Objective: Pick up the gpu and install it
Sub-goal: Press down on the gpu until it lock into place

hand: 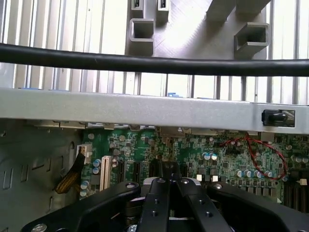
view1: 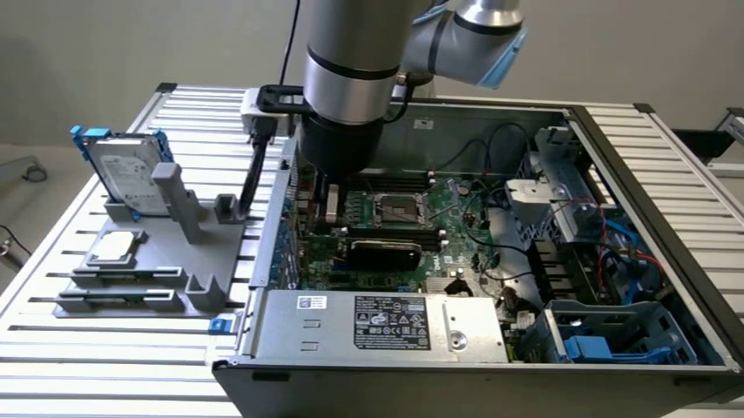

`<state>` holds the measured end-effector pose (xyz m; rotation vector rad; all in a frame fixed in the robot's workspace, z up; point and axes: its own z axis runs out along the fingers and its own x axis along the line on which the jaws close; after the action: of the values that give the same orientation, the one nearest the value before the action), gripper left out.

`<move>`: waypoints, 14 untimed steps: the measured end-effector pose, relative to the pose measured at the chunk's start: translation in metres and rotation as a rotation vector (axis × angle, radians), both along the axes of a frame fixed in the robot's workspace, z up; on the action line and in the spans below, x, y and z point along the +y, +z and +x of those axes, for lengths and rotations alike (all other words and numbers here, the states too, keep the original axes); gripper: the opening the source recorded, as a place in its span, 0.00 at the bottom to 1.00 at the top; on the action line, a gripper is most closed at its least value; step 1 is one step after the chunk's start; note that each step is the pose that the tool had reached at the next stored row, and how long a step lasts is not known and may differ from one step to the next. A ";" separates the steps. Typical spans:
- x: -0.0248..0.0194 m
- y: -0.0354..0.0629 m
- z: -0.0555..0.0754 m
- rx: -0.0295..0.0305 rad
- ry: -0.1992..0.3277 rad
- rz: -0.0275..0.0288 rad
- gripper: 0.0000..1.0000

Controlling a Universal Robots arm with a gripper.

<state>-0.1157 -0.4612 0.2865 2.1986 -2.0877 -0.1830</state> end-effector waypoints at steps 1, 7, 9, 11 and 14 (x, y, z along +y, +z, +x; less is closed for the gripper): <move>0.0000 0.0002 0.000 0.0029 0.000 -0.0003 0.11; 0.0001 0.0018 -0.003 0.0185 0.000 -0.0058 0.11; 0.0001 0.0023 -0.004 0.0249 0.000 -0.0067 0.11; 0.0001 0.0029 -0.004 0.0324 0.000 -0.0069 0.11; 0.0001 0.0036 -0.005 0.0438 -0.001 -0.0068 0.11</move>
<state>-0.1205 -0.4611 0.2902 2.1695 -2.0636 -0.2218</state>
